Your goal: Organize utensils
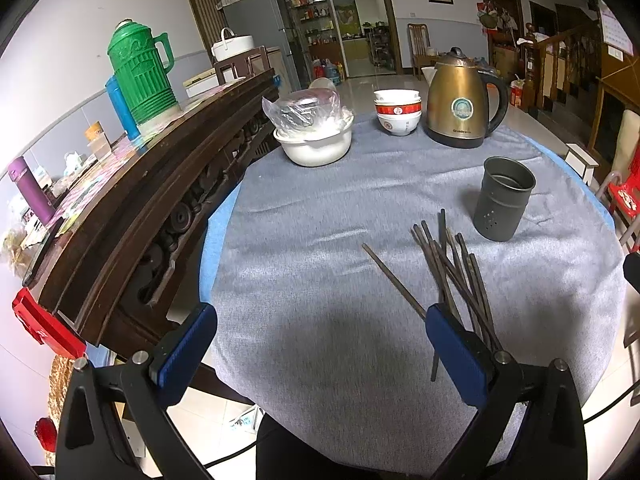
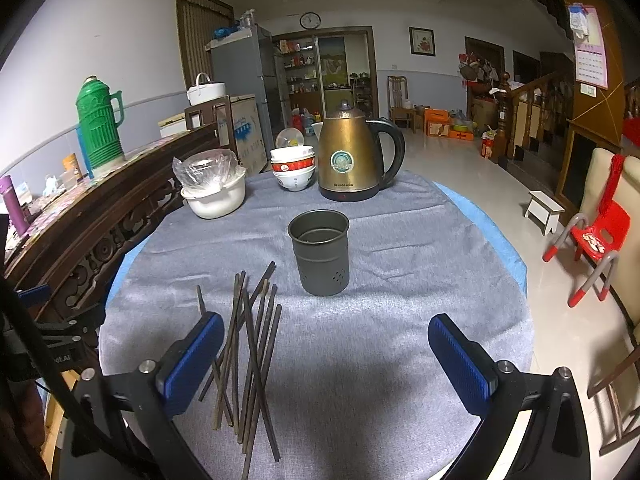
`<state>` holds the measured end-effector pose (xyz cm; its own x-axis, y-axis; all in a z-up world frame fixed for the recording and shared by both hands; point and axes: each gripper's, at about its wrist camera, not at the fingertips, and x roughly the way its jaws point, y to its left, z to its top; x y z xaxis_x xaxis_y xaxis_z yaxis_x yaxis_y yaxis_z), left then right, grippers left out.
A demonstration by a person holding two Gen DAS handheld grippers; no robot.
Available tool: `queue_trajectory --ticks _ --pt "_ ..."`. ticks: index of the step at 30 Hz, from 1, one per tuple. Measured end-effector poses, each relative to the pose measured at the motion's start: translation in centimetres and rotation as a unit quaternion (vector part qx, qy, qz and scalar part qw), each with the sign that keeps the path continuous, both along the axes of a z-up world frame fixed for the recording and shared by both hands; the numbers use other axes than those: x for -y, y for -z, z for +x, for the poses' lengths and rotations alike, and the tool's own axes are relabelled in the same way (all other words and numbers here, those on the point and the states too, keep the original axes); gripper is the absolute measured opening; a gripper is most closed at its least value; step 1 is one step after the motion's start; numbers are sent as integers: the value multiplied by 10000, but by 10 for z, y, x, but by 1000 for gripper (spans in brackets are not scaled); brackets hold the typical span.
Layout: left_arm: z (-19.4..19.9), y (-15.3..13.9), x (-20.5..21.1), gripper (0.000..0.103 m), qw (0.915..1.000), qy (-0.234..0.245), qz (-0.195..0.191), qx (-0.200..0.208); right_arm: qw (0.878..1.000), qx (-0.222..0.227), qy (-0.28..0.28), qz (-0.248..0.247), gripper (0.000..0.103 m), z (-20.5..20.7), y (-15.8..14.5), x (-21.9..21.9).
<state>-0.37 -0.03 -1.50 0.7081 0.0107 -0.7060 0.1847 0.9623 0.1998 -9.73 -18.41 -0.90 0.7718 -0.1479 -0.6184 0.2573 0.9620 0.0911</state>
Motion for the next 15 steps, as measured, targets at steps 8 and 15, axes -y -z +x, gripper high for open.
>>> queue_trajectory --ticks 8,15 --pt "0 2 0 103 10000 0 -5 -16 9999 -42 41 103 103 0 1 1" --pt "1 5 1 103 10000 3 -8 -43 9999 -66 60 139 103 1 2 1"
